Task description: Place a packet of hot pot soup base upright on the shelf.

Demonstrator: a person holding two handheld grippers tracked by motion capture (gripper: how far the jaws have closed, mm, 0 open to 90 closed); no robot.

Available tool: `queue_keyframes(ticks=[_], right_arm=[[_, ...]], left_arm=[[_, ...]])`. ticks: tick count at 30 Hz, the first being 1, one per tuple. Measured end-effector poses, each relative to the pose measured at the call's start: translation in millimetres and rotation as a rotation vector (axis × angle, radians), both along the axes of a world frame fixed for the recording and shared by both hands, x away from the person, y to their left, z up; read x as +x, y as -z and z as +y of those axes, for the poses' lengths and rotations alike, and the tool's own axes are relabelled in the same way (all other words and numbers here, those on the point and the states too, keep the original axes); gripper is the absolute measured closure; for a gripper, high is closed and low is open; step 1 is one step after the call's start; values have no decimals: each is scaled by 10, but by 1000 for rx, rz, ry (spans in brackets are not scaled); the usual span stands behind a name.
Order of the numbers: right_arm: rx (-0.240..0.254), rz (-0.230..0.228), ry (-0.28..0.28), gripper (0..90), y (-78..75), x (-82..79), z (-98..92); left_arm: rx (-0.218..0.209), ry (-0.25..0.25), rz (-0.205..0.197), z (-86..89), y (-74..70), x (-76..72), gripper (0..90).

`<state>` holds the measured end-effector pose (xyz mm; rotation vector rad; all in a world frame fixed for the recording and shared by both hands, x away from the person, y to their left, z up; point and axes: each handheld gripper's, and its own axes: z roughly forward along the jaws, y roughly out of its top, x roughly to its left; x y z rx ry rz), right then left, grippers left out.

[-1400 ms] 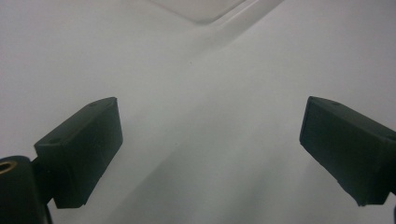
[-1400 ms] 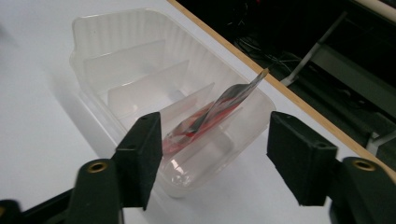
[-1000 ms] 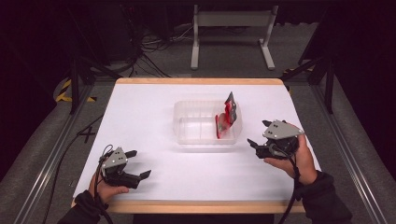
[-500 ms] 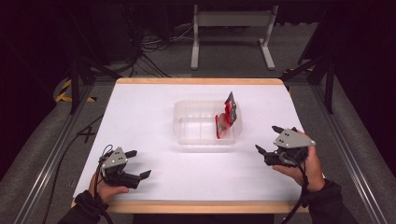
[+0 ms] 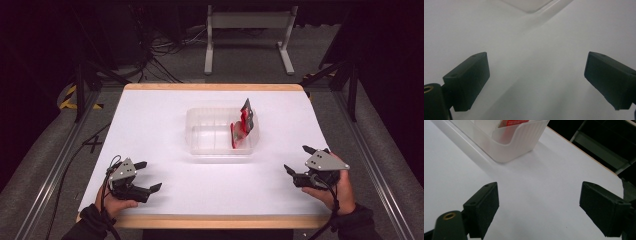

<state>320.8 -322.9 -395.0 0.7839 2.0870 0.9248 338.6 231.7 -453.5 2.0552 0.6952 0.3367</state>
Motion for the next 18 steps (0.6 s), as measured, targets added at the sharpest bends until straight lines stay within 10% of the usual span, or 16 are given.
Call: queue_keyframes(ticks=[18], right_arm=[[99, 11, 66, 132, 233, -166, -391]], left_arm=[[-19, -9, -33, 27, -46, -30, 64]])
